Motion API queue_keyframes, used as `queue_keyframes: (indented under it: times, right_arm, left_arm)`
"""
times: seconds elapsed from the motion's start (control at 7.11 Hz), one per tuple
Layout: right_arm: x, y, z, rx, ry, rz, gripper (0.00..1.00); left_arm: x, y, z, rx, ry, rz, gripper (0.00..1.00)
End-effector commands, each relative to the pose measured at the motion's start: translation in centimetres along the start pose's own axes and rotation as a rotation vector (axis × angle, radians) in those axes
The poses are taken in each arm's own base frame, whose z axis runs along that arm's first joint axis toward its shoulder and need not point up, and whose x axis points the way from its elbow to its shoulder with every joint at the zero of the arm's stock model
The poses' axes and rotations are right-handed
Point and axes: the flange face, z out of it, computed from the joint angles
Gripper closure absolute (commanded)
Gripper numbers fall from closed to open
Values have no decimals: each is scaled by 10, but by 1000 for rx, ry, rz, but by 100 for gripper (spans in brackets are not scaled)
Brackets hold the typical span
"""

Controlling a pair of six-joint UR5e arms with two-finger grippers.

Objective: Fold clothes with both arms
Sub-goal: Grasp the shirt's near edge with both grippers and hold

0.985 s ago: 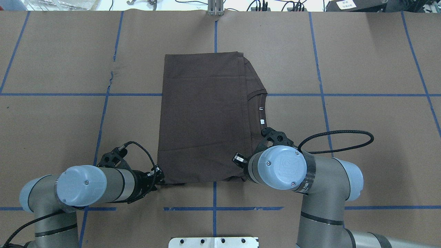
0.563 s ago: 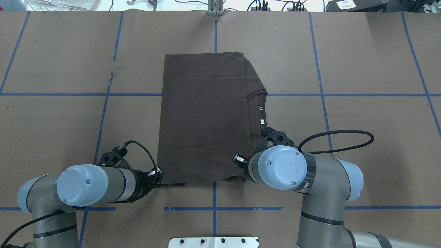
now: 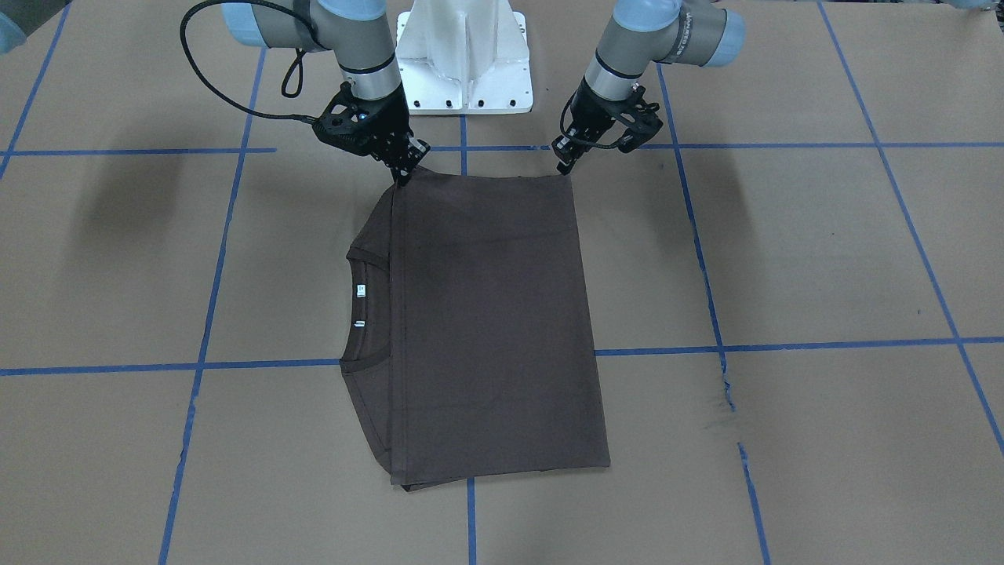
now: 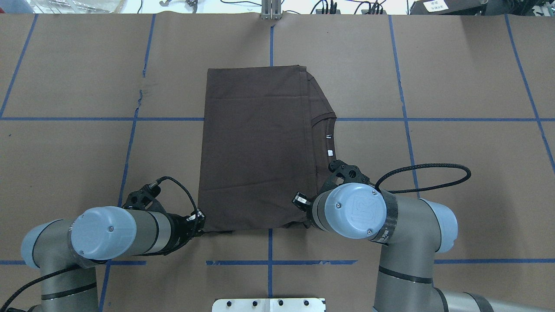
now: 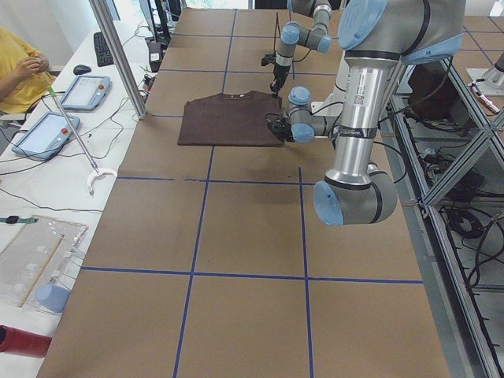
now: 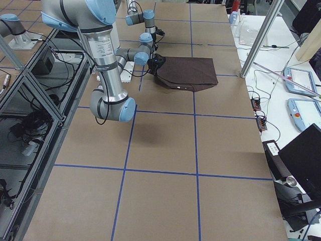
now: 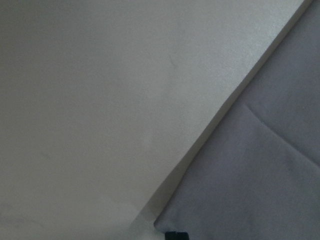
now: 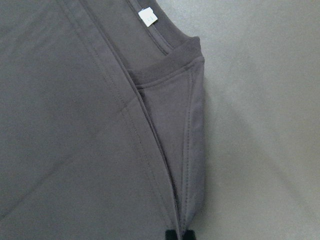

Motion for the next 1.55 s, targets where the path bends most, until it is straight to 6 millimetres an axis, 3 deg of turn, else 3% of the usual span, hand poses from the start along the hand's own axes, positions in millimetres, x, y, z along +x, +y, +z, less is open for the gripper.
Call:
queue_keyframes:
  times: [0.0,0.98,1.13,1.41]
  right_arm:
    - [0,0,0,0,0,0,100]
    - [1,-1,1,2,2,1,100]
    - [1,-1,1,2,2,1,100]
    - [0,0,1,0,1,0,100]
  left_arm:
    - [-3,-1,6,6,-10,8,55]
    - [-5,1,16,9,-25,14,58]
    - [-4,1,15,8,-23,14,61]
    - [-1,4,15,5,-18,13,80]
